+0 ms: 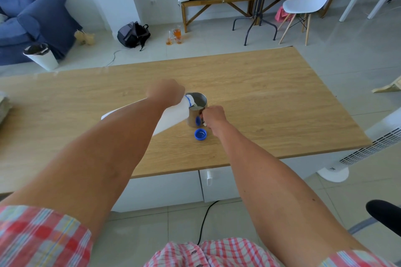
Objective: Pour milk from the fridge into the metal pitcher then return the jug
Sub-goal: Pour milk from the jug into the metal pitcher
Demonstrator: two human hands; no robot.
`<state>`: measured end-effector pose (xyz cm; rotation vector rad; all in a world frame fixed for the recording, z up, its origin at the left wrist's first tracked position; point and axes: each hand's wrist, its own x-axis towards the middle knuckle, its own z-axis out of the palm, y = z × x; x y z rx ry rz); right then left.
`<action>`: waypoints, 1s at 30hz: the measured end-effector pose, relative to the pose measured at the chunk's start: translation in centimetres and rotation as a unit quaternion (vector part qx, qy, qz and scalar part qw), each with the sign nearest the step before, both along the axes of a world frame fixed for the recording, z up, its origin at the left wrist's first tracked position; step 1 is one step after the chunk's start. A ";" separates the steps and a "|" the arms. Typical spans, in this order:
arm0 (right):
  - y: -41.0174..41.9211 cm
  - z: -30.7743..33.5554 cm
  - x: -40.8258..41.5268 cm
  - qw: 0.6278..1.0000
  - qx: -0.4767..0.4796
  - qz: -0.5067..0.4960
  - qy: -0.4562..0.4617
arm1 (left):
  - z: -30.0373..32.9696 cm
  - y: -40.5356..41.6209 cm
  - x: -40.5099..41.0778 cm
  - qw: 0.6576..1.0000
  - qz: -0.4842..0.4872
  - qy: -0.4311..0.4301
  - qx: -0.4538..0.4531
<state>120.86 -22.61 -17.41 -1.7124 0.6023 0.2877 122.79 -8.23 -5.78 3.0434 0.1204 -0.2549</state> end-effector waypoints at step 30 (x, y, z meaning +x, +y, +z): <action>-0.2 0.2 -0.2 1.000 0.004 0.005 0.001 | 0.0 0.0 0.0 1.000 0.001 0.000 0.001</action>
